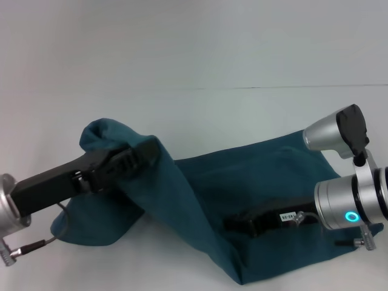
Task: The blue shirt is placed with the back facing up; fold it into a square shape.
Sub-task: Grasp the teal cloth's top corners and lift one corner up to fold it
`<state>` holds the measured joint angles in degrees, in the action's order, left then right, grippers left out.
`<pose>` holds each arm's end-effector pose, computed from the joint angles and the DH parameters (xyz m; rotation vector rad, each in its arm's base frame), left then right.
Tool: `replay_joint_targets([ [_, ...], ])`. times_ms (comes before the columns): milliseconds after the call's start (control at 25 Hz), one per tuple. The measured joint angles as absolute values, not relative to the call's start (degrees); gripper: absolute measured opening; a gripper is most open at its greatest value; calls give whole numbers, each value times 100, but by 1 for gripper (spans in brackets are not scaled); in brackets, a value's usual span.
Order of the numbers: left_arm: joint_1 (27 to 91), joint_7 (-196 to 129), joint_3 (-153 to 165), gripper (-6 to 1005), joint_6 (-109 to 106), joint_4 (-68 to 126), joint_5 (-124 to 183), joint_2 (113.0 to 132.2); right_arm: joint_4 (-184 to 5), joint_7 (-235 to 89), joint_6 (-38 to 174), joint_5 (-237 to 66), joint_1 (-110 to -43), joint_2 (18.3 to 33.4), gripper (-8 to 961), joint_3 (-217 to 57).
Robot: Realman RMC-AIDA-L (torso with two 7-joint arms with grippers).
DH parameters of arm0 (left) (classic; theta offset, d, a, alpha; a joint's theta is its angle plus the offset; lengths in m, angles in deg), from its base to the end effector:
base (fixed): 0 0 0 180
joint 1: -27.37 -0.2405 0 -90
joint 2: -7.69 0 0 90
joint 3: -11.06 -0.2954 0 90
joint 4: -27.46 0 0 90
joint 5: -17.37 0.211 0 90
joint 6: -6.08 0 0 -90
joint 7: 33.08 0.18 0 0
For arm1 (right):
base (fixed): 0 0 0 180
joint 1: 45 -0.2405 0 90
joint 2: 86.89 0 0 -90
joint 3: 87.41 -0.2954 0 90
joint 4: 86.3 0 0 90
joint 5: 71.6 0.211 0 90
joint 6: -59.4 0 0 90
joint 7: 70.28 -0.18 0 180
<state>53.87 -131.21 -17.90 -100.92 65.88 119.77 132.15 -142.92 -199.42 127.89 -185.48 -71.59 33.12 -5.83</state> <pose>-0.2354 0.3193 -0.0269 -2.5258 -1.0528 -1.4459 0.2396 0.3596 -0.1184 -2.7162 1.1857 0.2244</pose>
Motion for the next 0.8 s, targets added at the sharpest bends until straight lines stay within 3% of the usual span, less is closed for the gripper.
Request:
replay_joint_targets([
  [800,5964,-13116,-2573,20,-9763,6360,11533,13214,-14229,-19599,13212,-18269,-6857,3308,41,-871],
])
